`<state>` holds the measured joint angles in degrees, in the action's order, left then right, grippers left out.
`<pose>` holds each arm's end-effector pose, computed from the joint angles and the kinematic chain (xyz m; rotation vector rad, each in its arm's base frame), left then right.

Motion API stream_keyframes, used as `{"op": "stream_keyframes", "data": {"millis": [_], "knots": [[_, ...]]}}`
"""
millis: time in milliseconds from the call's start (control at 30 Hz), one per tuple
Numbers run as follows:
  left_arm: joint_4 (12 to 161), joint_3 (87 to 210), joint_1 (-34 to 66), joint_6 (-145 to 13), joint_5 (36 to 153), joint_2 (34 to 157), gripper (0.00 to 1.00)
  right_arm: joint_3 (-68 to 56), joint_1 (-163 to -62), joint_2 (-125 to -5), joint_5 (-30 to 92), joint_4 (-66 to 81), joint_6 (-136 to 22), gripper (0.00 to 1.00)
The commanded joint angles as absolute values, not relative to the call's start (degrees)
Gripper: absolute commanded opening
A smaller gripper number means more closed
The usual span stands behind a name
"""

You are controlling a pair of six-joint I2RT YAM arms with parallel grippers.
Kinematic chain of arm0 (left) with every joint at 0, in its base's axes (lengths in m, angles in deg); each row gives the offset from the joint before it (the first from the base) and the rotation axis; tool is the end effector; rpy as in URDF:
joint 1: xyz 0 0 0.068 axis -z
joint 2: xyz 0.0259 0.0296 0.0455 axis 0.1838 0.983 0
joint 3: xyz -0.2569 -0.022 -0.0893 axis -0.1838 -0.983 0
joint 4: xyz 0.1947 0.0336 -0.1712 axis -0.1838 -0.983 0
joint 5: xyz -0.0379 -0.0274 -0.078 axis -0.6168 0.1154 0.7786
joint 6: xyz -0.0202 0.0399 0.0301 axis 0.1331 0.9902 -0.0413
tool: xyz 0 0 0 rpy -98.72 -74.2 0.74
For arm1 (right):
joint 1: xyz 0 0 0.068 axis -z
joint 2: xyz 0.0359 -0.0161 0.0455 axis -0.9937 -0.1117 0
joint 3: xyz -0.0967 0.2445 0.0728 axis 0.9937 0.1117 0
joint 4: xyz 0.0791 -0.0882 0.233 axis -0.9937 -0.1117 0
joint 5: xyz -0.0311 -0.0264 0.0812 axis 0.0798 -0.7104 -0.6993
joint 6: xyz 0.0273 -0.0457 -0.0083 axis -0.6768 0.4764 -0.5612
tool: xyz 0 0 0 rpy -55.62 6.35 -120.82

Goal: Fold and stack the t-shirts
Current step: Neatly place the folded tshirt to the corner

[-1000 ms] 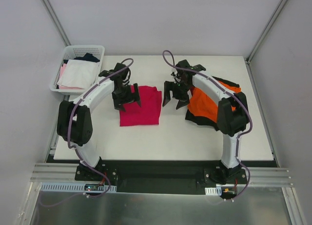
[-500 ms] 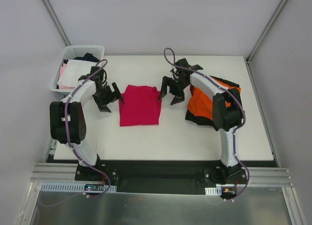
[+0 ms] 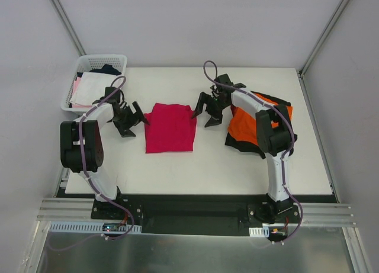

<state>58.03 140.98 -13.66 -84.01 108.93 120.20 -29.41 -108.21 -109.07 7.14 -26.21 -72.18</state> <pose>0.3516 0.0051 0.1842 -0.6268 2.6128 -0.6759 0.4197 0.2126 0.1858 -0.2584 2.7096 0.9804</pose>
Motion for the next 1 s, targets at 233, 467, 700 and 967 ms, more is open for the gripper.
{"op": "stream_keyframes", "data": {"millis": [233, 467, 700, 967], "knots": [[67.83, 138.07, -14.02, -88.35, 119.70, 125.75, 0.90, -26.93, -108.46, -110.91, 4.26, -20.63, -75.21, 0.86], [74.33, 133.93, -13.93, -90.99, 123.40, 127.34, 0.91, -23.51, -109.25, -111.08, 2.24, -14.31, -78.02, 0.87], [75.39, 130.50, -13.76, -90.02, 125.33, 127.51, 0.93, -24.38, -111.80, -113.45, 1.53, -11.05, -80.74, 0.88], [75.31, 130.59, -11.57, -90.29, 125.78, 129.45, 0.91, -26.23, -112.24, -115.83, 1.18, -9.82, -82.33, 0.88]]}}
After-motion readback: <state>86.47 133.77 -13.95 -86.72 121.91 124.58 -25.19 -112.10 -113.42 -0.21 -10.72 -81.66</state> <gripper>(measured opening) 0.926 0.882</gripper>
